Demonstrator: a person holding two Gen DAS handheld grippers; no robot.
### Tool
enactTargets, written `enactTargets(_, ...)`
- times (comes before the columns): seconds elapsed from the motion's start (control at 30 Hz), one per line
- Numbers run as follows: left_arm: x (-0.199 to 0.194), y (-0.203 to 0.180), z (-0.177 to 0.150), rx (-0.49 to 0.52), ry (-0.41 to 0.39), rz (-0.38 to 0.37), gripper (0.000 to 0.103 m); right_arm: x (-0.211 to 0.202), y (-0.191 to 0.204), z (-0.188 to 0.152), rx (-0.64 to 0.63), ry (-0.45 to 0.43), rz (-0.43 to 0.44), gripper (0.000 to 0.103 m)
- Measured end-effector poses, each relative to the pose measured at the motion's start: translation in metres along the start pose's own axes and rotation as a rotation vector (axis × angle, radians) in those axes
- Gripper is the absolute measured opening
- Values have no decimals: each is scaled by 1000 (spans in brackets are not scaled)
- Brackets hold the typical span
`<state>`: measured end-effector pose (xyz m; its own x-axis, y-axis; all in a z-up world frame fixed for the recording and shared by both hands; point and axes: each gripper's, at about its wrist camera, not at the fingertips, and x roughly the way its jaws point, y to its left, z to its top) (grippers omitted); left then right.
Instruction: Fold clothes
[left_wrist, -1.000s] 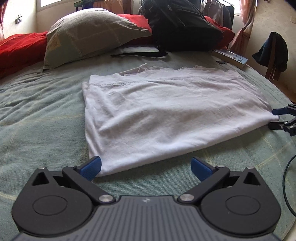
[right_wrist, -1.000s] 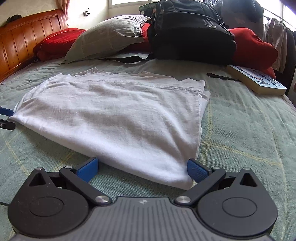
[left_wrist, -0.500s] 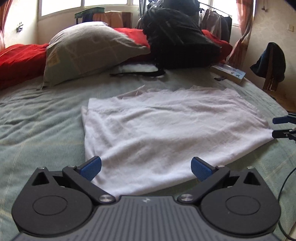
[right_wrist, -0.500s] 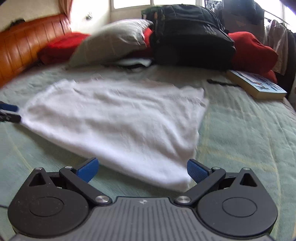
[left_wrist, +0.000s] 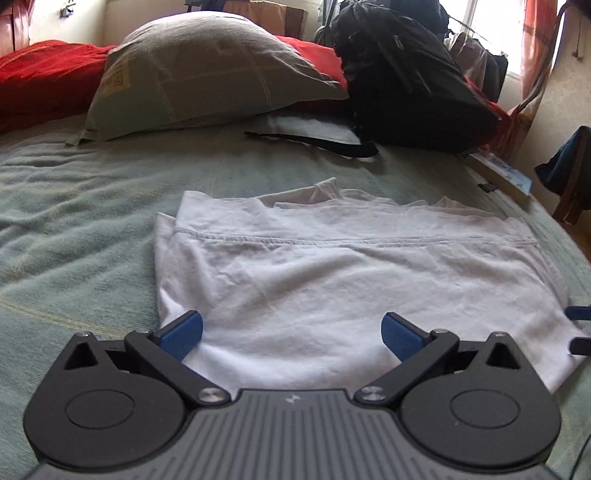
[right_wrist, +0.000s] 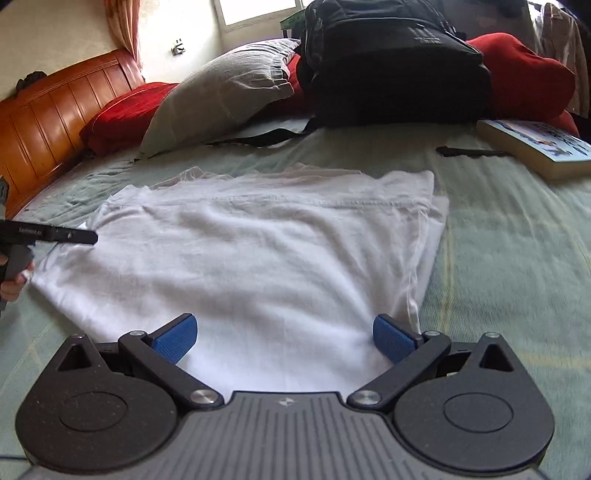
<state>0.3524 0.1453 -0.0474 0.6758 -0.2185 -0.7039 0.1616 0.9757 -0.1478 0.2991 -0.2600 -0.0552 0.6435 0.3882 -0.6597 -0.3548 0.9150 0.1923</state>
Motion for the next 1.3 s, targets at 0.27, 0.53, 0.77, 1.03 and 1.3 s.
enactTargets(0.27,-35,-18,3,138,-73,62,102,-28,25,4,-145,19,-63,103)
enactTargets(0.53,-81,-90,-35,745,-93,223,102,-44,59,15,-594,26,-259,103)
enactTargets(0.77,-73,-115,-68,976,-35,298,102,-37,79,-1,-878,104,-338,103)
enactTargets(1.03,-43,-155,-86,1107,-60,261,102,4,125,-18,-940,102,-231,103)
enactTargets(1.3,-26,-188,-92,1288,-117,284,102,32,149,-9,-1012,56,-259,103)
